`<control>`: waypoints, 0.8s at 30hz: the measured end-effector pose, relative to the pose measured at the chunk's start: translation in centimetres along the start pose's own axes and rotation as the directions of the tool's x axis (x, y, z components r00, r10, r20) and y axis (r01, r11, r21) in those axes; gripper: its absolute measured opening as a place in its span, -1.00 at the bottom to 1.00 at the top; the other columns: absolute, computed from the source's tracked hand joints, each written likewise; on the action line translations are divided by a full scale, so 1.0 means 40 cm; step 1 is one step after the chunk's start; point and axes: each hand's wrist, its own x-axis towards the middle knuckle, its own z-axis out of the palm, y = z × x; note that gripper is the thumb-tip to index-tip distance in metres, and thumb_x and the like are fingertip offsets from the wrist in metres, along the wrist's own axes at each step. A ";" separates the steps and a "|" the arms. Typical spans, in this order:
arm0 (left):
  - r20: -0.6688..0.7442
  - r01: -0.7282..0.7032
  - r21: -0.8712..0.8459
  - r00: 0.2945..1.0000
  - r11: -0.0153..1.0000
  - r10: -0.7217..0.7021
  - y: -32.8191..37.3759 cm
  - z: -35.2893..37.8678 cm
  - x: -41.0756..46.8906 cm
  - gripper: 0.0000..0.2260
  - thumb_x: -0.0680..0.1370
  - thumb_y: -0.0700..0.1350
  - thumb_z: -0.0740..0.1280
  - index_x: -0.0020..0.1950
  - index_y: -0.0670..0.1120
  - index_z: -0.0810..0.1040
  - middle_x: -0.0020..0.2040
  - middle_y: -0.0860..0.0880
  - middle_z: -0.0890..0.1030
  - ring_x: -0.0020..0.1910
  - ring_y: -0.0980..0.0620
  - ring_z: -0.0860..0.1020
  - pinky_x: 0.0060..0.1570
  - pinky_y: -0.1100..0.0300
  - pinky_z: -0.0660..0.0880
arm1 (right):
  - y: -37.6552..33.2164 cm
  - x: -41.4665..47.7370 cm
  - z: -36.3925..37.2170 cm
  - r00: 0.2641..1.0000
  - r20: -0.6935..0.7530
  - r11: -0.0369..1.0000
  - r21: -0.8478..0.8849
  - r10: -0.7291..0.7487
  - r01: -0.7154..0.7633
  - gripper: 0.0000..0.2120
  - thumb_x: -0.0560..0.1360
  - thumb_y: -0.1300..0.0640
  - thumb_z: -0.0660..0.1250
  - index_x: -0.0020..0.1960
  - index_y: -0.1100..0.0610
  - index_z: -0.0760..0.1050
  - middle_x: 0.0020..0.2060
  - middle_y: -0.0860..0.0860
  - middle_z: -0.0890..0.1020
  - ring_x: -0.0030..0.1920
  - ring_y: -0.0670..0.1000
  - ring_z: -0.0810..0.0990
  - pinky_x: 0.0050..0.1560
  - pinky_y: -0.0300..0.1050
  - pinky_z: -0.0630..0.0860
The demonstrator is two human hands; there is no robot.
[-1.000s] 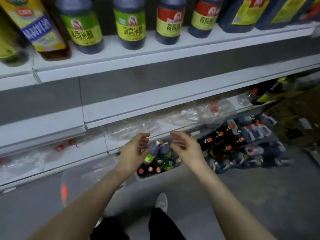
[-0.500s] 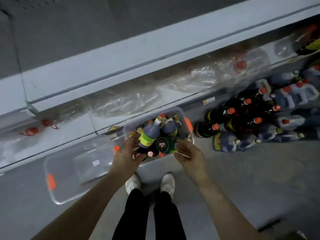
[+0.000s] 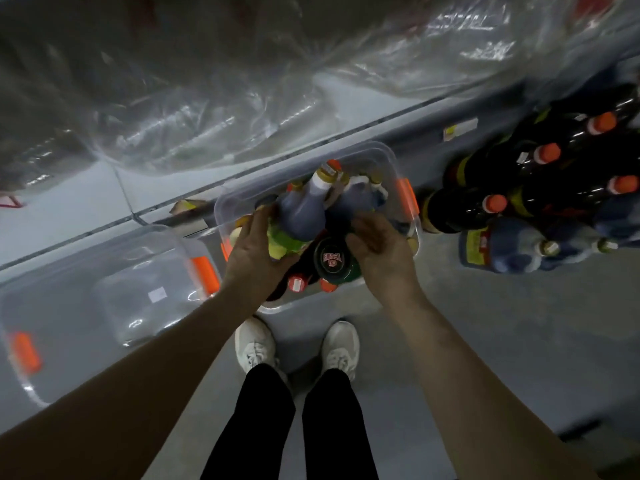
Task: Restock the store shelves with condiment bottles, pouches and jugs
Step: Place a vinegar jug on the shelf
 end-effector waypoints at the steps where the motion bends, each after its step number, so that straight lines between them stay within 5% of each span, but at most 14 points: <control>1: -0.007 -0.001 0.006 1.000 1.000 0.001 -0.011 0.009 0.015 -0.26 0.37 -0.11 0.60 0.47 -0.18 0.35 0.36 -0.18 0.49 0.31 -0.19 0.46 0.18 0.06 0.39 | 0.001 0.019 0.010 1.000 -0.004 0.999 -0.040 -0.019 0.019 -0.70 0.56 0.36 0.34 0.29 0.25 0.51 0.15 0.10 0.63 0.25 0.13 0.59 0.34 0.07 0.50; 4: 0.016 -0.011 0.005 1.000 1.000 0.011 -0.035 0.028 0.057 -0.18 0.33 0.02 0.61 0.48 -0.21 0.33 0.37 -0.18 0.49 0.32 -0.21 0.47 0.23 0.01 0.42 | 0.001 0.071 0.041 0.999 0.008 0.987 -0.157 -0.041 0.042 -0.75 0.60 0.27 0.33 0.27 0.23 0.54 0.17 0.16 0.65 0.23 0.16 0.59 0.33 0.16 0.48; 8: 0.095 -0.010 0.005 0.995 1.000 0.009 -0.058 0.046 0.098 -0.04 0.28 0.11 0.62 0.53 -0.15 0.24 0.44 -0.15 0.42 0.39 -0.16 0.42 0.34 -0.11 0.39 | -0.002 0.115 0.073 0.995 0.101 0.957 -0.287 -0.017 0.045 -0.75 0.61 0.31 0.24 0.25 0.22 0.56 0.13 0.18 0.66 0.18 0.17 0.59 0.23 0.03 0.50; 16: 0.116 0.007 0.020 0.993 1.000 -0.009 -0.090 0.041 0.122 -0.09 0.25 0.13 0.64 0.47 -0.10 0.29 0.34 -0.09 0.50 0.27 -0.12 0.51 0.26 -0.07 0.46 | -0.007 0.124 0.112 0.986 0.166 0.965 -0.258 0.008 0.036 -0.48 0.47 0.47 0.18 0.37 0.15 0.45 0.19 0.18 0.62 0.23 0.20 0.55 0.30 0.23 0.49; 21: 0.117 0.100 -0.207 0.990 0.973 -0.077 -0.092 -0.012 0.065 -0.19 0.24 0.00 0.66 0.36 0.07 0.30 0.12 0.25 0.48 0.02 0.33 0.51 -0.07 0.47 0.43 | -0.042 0.078 0.110 0.970 0.242 0.991 -0.128 -0.016 0.048 -0.48 0.48 0.49 0.17 0.31 0.08 0.51 0.22 0.05 0.65 0.31 0.08 0.55 0.40 0.14 0.45; 24: 0.221 0.197 -0.373 0.968 0.907 -0.120 -0.062 -0.075 0.020 -0.18 0.20 -0.03 0.70 0.36 0.09 0.37 0.13 0.21 0.60 0.11 0.27 0.58 -0.03 0.37 0.55 | -0.085 0.023 0.091 0.957 0.291 1.000 0.000 0.011 -0.012 -0.52 0.54 0.49 0.21 0.16 -0.05 0.57 0.10 -0.08 0.68 0.26 0.01 0.58 0.39 0.03 0.47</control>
